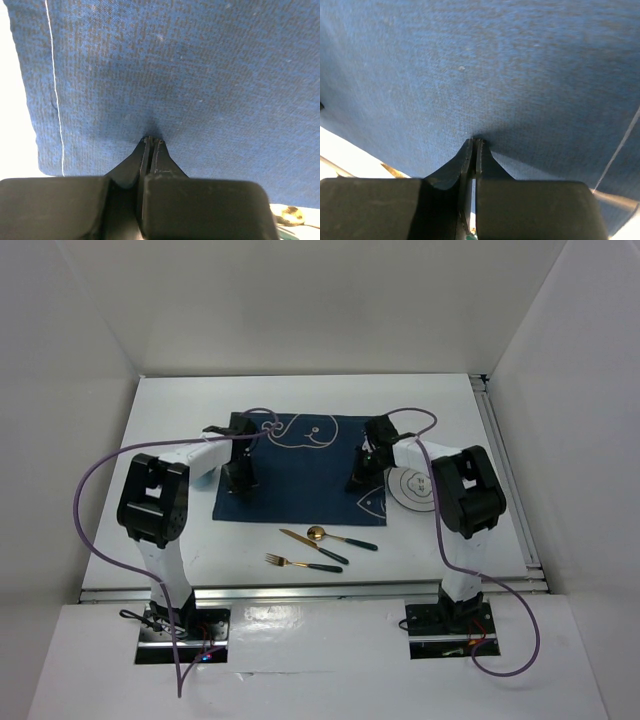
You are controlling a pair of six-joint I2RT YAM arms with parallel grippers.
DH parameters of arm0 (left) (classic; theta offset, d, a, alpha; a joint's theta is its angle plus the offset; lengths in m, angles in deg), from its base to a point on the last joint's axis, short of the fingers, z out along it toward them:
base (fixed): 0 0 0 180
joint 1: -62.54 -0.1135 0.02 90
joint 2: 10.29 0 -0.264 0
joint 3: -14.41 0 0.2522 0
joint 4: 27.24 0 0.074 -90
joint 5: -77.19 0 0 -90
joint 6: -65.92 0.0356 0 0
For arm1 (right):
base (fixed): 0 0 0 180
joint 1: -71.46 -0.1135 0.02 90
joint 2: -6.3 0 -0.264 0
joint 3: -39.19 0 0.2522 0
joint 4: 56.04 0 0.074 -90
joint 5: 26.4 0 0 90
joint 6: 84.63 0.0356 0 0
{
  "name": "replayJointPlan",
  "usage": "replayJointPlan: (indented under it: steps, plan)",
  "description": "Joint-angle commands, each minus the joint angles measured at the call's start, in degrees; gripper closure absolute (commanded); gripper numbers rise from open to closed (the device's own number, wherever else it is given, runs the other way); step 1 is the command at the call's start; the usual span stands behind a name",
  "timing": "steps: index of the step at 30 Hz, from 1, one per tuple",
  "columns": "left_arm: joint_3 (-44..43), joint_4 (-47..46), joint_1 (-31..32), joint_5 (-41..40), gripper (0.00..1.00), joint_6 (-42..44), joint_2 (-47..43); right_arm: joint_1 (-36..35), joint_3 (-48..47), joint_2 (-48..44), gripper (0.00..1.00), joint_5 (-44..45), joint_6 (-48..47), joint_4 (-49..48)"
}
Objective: Set the dinner table for one person
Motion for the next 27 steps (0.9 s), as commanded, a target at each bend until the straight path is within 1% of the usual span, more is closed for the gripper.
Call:
replayJointPlan:
  steps: [1, 3, 9, 11, 16, 22, 27]
  plan:
    - [-2.51, 3.41, -0.13, -4.86, 1.00, 0.49, 0.30, -1.63, 2.07, 1.35, 1.00, -0.83, 0.12, -2.50]
    - [-2.51, 3.41, -0.13, -4.87, 1.00, 0.49, 0.30, -1.63, 2.60, 1.35, 1.00, -1.36, 0.12, -2.50]
    - [-0.32, 1.58, -0.13, -1.80, 1.00, 1.01, -0.22, -1.63, 3.83, 0.13, 1.00, 3.29, 1.88, -0.75]
    - [0.39, 1.57, -0.13, -1.09, 1.00, 1.62, -0.75, -0.14, 4.97, -0.75, 1.00, 4.96, 2.58, -0.75]
    - [2.23, 0.34, 0.57, 0.76, 1.00, 1.63, -1.28, 3.72, 8.75, -2.96, 1.00, 4.44, 3.11, -1.45]
    - [2.24, 0.34, 2.32, 1.81, 1.00, 1.10, -1.81, 3.73, 8.75, -4.19, 1.00, 3.82, 1.88, -1.45]
    - [1.10, 2.27, 3.65, 0.49, 1.00, 1.10, -3.65, 3.73, 5.69, -4.19, 1.00, 3.82, 0.66, -0.40]
